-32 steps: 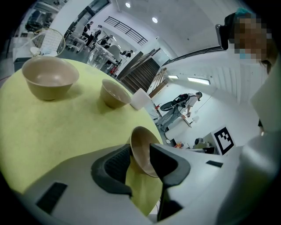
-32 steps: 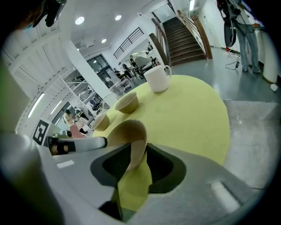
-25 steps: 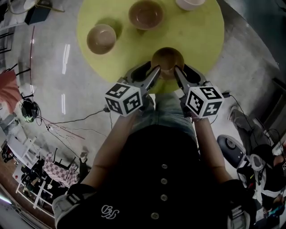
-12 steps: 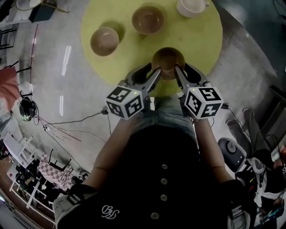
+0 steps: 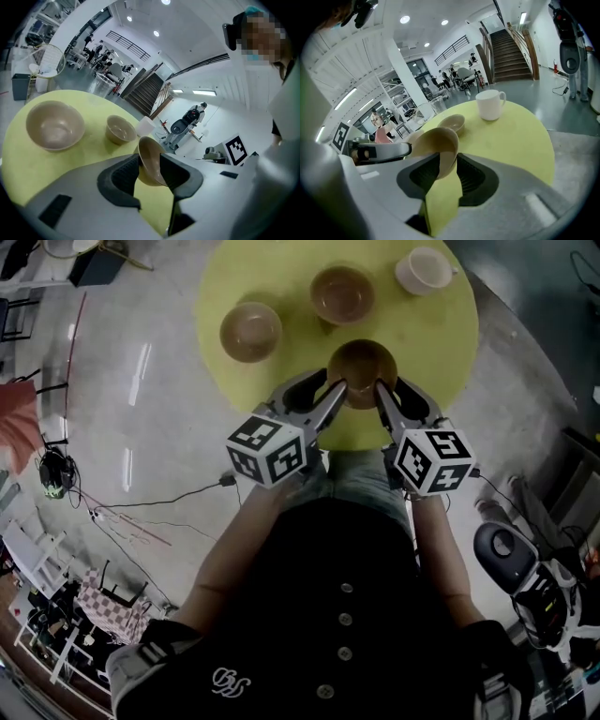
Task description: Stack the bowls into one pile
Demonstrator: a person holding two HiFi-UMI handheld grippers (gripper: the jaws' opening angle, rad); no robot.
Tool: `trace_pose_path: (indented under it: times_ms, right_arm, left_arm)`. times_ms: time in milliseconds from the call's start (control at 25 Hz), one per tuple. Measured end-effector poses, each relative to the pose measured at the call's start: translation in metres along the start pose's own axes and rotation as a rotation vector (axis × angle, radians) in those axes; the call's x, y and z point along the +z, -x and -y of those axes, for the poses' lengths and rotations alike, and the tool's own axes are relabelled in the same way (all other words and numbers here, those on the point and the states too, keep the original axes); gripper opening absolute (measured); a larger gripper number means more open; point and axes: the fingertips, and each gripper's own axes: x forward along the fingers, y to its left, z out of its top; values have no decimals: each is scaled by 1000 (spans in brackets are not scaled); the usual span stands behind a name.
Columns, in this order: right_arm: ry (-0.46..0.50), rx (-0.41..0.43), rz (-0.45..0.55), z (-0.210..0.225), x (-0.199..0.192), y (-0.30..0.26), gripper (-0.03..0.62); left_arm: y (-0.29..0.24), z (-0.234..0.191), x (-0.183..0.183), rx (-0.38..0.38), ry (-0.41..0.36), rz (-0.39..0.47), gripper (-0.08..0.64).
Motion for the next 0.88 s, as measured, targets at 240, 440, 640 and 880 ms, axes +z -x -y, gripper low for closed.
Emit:
trace_pose_path:
  times_ms: [240, 440, 640, 880]
  right_arm:
    - [4, -3, 46, -40, 2, -8, 110]
    - [13, 9, 79, -69, 56, -54, 110]
    - [4, 25, 109, -101, 74, -78, 110]
    - [7, 15, 125, -124, 81, -103, 110]
  left_arm:
    - [36, -13, 13, -13, -75, 4, 127]
    - [44, -52, 79, -10, -122, 16, 127]
    - [65, -77, 104, -1, -144, 23, 127]
    - [81, -106, 115, 3, -153, 11, 127]
